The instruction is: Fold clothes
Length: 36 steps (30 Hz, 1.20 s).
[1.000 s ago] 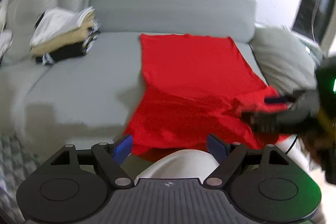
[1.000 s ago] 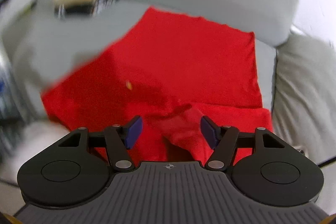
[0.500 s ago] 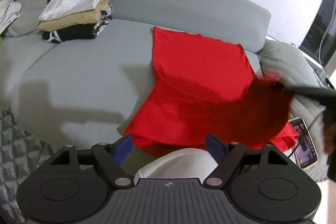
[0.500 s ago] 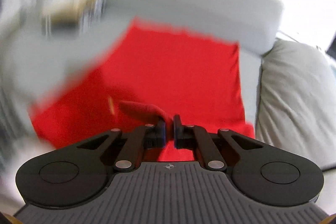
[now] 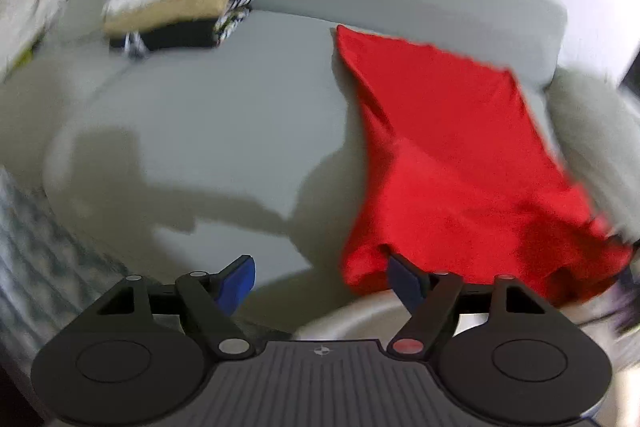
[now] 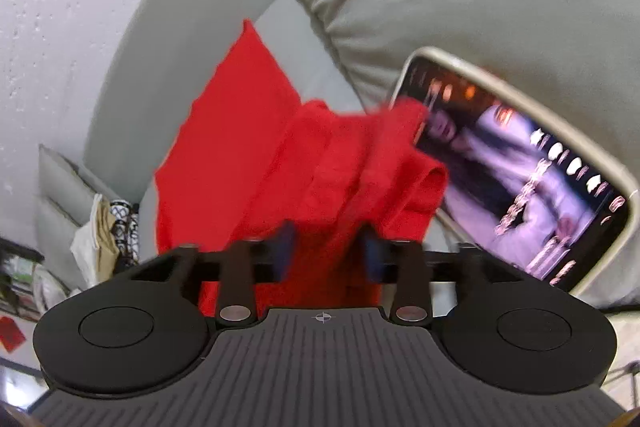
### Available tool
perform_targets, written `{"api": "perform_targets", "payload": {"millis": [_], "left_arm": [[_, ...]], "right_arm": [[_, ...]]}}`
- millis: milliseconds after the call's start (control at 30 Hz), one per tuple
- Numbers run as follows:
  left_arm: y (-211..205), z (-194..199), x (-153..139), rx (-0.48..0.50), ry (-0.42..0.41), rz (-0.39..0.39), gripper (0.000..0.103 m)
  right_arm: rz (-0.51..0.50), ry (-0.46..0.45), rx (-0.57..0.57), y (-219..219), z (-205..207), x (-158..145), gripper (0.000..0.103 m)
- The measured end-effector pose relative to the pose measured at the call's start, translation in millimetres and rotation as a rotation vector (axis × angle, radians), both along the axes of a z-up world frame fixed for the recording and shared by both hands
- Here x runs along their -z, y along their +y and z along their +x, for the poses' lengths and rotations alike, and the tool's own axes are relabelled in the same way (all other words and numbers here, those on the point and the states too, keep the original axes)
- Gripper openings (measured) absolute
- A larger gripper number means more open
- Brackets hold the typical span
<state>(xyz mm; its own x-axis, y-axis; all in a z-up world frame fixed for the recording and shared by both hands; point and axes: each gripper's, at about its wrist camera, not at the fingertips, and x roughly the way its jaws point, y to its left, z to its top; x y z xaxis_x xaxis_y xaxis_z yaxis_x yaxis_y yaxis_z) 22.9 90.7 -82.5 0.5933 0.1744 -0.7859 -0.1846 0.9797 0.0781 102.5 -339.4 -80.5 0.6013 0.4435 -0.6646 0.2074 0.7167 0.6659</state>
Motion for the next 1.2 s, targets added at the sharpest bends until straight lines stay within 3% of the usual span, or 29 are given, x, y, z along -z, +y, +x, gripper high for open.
{"api": "perform_targets", "payload": {"millis": [133,267,433,567,700,800,867,933,1033,1200], "left_arm": [[-21,-2,13,0.230,-0.034,0.273,0.064],[-27,-12,12,0.346,-0.132,0.285,0.063],[-48,-10,32,0.468,-0.113,0.482,0.052],[-55,-5,38,0.499,-0.120,0.585,0.043],[-68,-1,45,0.571,-0.137,0.688,0.037],[-65,6,45,0.575,-0.145,0.673,0.030],[-61,11,45,0.551,-0.146,0.652,0.012],[-56,13,44,0.509,-0.150,0.622,0.009],[-44,14,40,0.424,-0.162,0.556,0.005],[-5,21,32,0.185,-0.195,0.340,0.004]], "right_arm": [[0.033,-0.015,-0.034,-6,6,-2,0.050],[0.075,0.022,-0.003,-5,11,9,0.050],[0.131,0.064,0.045,-9,13,21,0.050],[0.125,0.063,0.045,-8,17,19,0.050],[0.217,0.106,0.117,-17,22,30,0.050],[0.304,0.143,0.191,-25,21,40,0.049],[0.330,0.160,0.231,-29,21,44,0.042],[0.319,0.167,0.261,-29,19,44,0.036],[0.216,0.116,0.277,-25,17,32,0.009],[-0.030,-0.044,0.167,8,22,-17,0.006]]}}
